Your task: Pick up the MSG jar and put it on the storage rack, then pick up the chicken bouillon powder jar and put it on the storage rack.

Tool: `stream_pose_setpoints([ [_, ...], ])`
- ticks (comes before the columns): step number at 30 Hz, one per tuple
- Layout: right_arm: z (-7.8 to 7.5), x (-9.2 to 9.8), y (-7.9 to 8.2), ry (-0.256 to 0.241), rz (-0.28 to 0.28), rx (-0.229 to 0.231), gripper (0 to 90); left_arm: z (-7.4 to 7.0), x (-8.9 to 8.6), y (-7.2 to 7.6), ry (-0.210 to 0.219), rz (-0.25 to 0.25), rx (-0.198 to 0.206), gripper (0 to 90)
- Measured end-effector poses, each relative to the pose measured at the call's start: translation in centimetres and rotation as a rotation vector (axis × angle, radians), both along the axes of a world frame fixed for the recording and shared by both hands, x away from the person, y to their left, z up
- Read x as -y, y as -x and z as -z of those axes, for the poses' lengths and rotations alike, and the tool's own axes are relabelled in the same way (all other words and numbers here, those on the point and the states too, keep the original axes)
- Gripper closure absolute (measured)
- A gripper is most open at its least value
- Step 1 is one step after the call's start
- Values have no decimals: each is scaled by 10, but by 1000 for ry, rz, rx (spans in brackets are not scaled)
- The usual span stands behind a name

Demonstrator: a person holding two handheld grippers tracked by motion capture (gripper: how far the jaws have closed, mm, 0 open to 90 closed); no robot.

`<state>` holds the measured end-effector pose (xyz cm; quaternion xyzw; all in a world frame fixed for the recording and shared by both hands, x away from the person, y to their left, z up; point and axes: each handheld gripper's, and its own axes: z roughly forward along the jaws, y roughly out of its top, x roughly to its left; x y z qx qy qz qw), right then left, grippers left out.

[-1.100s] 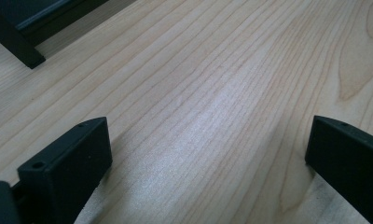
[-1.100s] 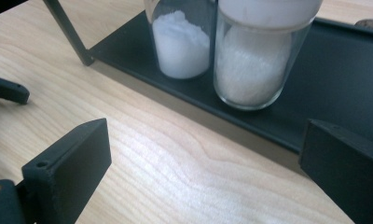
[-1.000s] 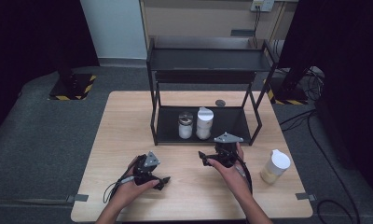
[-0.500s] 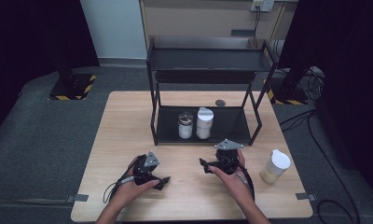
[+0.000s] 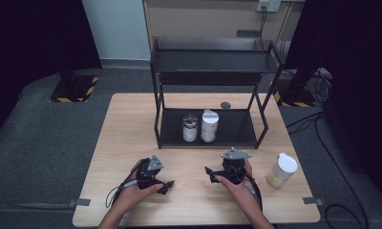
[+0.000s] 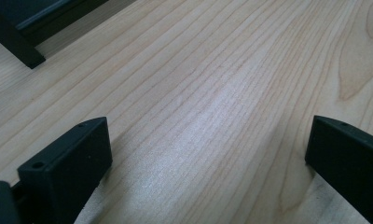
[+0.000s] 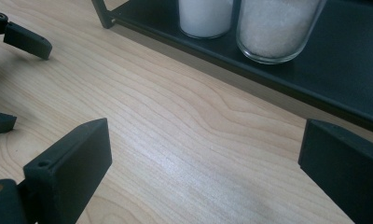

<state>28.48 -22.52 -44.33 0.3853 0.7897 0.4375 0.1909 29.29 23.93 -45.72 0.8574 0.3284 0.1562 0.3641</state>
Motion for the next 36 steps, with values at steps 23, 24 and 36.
stream_pose_setpoints([
  [23,8,2,4,-4,7,-13,32,0,0,1,1,10,-1,0],
  [24,8,2,4,-4,7,-14,33,0,0,1,2,10,-1,0],
  [36,3,0,7,-6,-9,-2,32,0,0,1,1,10,-1,0],
])
